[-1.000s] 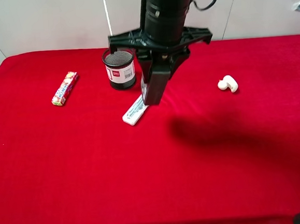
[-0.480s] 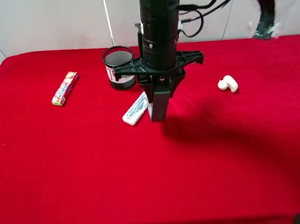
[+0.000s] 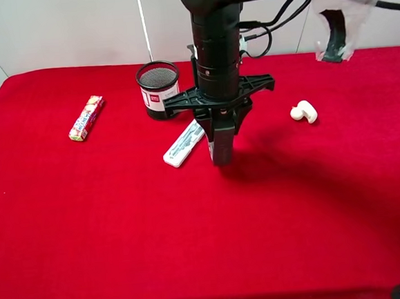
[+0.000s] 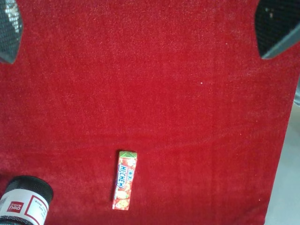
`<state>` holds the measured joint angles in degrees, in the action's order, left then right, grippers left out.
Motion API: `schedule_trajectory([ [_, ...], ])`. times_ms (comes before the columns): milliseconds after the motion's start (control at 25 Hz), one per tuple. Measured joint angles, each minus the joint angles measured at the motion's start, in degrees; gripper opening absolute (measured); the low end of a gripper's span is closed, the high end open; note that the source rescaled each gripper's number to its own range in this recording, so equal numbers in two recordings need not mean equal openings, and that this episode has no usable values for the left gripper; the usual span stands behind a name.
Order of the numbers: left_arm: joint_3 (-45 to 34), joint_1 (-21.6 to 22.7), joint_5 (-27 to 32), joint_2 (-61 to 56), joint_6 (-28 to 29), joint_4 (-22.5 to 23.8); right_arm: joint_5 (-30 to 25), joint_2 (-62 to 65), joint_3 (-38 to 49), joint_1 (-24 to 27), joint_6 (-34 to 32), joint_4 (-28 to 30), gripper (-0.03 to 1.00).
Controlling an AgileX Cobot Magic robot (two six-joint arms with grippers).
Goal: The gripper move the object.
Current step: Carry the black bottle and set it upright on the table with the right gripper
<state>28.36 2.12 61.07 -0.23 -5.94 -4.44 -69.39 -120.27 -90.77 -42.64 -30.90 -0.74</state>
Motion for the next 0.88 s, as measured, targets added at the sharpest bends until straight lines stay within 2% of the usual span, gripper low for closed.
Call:
schedule_trajectory([
  [600,0.00,0.00,0.00,0.00,0.00,0.00,1.90,-2.32,0.00,2.18,2.11,1.72,0.00],
  [880,0.00,0.00,0.00,0.00,0.00,0.00,2.08,-2.32,0.00,2.18,2.70,0.74,0.00],
])
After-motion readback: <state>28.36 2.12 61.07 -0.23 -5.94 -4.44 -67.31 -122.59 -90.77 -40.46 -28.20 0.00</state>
